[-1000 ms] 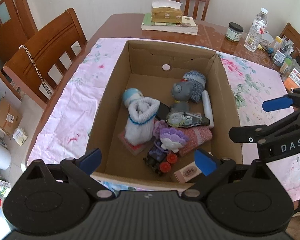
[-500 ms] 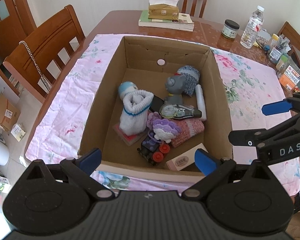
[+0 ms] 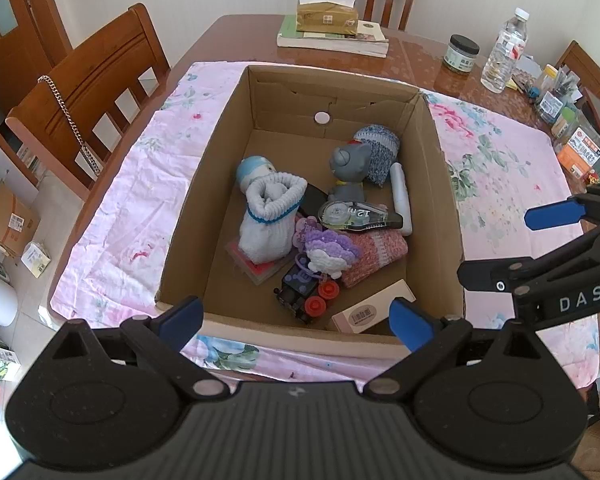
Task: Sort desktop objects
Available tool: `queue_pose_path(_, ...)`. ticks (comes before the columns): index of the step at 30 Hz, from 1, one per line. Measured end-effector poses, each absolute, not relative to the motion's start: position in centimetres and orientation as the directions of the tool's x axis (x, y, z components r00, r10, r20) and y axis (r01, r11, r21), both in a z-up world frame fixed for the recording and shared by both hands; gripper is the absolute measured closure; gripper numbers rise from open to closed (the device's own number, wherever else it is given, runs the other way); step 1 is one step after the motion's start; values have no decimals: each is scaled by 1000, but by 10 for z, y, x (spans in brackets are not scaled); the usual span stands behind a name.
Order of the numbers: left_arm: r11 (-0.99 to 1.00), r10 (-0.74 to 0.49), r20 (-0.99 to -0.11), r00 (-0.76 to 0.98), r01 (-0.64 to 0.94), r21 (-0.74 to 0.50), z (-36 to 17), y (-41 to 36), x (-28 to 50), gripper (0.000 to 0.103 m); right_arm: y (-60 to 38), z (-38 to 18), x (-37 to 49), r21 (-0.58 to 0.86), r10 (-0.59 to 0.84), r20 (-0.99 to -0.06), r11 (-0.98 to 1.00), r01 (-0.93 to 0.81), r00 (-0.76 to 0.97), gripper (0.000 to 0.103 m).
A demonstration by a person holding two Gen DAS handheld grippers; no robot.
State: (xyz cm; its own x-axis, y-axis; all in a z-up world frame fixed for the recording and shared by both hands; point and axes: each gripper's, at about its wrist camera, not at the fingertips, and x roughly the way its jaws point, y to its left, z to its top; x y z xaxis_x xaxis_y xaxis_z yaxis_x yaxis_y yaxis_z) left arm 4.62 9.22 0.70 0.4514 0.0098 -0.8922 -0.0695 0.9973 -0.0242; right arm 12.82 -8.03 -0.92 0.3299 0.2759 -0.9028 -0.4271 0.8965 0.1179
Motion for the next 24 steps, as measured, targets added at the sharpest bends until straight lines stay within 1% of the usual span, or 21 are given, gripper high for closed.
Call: queue_pose_path(24, 997, -7, -897, 443, -71, -43, 4, 91, 47, 4, -80, -11, 130, 119, 269, -910, 900, -420, 317, 0)
